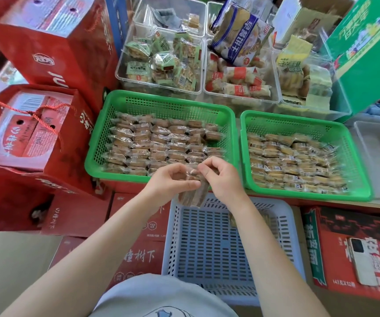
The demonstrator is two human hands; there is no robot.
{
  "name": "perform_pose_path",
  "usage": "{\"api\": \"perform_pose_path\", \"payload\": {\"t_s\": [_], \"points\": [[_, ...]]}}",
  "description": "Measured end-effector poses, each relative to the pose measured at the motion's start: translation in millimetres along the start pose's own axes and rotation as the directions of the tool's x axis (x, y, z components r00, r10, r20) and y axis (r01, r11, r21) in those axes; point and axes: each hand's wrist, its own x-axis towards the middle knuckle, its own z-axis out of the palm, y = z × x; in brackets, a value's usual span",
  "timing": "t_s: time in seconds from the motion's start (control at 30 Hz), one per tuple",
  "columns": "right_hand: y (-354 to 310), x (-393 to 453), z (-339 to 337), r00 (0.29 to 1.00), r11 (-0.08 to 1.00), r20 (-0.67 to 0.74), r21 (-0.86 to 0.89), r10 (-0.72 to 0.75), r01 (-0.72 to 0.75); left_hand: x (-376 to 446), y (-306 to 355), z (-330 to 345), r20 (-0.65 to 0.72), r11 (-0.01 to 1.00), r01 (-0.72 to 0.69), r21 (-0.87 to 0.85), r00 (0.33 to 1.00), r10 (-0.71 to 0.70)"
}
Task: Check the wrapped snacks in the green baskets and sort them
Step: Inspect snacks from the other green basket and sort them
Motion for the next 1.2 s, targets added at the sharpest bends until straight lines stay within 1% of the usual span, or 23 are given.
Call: {"api": "perform_pose_path", "payload": {"t_s": [0.1,0.13,0.23,0.27,0.3,0.37,0.43,0.5,0.53,0.6,0.67,0.73,0.77,0.83,0.87,0.97,1.03,1.1,1.2], "points": [[-7,-5,3,1.000,0.999,0.022,0.034,0.009,-0.009,-5,1,-1,0.012,0.992,0.084,-0.094,0.996,-0.084],[-8,-6,3,0.999,0.998,0.032,0.056,0.016,-0.017,-6,2,-3,0.012,0.990,0.105,-0.093,0.994,-0.105],[-7,-10,6,0.998,0.995,0.030,0.090,0.049,-0.051,-12,3,-8,-0.057,0.994,0.105,0.032,0.993,-0.103],[-6,-12,7,0.998,0.991,0.010,0.121,0.064,-0.065,-14,3,-8,-0.079,0.995,0.089,0.033,0.993,-0.086],[-5,-13,9,0.997,0.983,-0.014,0.168,0.081,-0.077,-14,2,-8,-0.103,0.997,0.073,-0.004,0.992,-0.073],[-4,-15,7,0.991,0.950,-0.032,0.291,0.132,-0.117,-16,1,-8,-0.170,0.986,0.056,-0.155,0.982,-0.083],[-3,-18,1,0.985,0.922,0.044,0.346,0.169,-0.174,-17,0,-9,-0.234,0.954,0.047,-0.297,0.965,-0.120],[-1,-23,-1,0.971,0.913,0.152,0.339,0.183,-0.225,-20,0,-11,-0.239,0.917,0.038,-0.397,0.961,-0.143],[0,-26,1,0.967,0.903,0.171,0.358,0.187,-0.238,-21,0,-12,-0.226,0.899,0.039,-0.435,0.962,-0.151],[3,-31,4,0.974,0.892,0.122,0.393,0.192,-0.225,-23,-1,-14,-0.175,0.874,0.063,-0.482,0.970,-0.166],[3,-33,5,0.978,0.895,0.086,0.395,0.187,-0.206,-25,-4,-18,-0.092,0.889,0.075,-0.452,0.987,-0.130],[2,-34,5,0.981,0.912,0.105,0.364,0.163,-0.190,-28,-9,-24,-0.011,0.951,0.062,-0.302,0.998,-0.069],[2,-34,6,0.983,0.920,0.108,0.349,0.151,-0.180,-29,-9,-26,0.007,0.975,0.052,-0.215,0.999,-0.052],[1,-34,7,0.983,0.919,0.089,0.349,0.163,-0.184,-30,-12,-27,-0.006,0.994,0.045,-0.100,0.999,-0.046],[-1,-34,8,0.982,0.912,0.080,0.362,0.174,-0.191,-30,-14,-27,-0.026,0.996,0.040,-0.084,0.999,-0.042],[-1,-33,10,0.982,0.914,0.020,0.362,0.186,-0.181,-30,-17,-24,-0.117,0.995,0.037,-0.094,0.992,-0.048],[0,-32,9,0.979,0.926,-0.016,0.330,0.202,-0.186,-30,-17,-23,-0.119,0.996,0.041,-0.075,0.992,-0.050],[2,-32,8,0.975,0.918,-0.006,0.338,0.222,-0.207,-31,-18,-22,-0.103,0.998,0.034,-0.059,0.994,-0.040],[3,-32,6,0.976,0.929,-0.002,0.308,0.216,-0.204,-30,-19,-21,-0.131,0.999,0.011,-0.033,0.991,-0.016]]}}
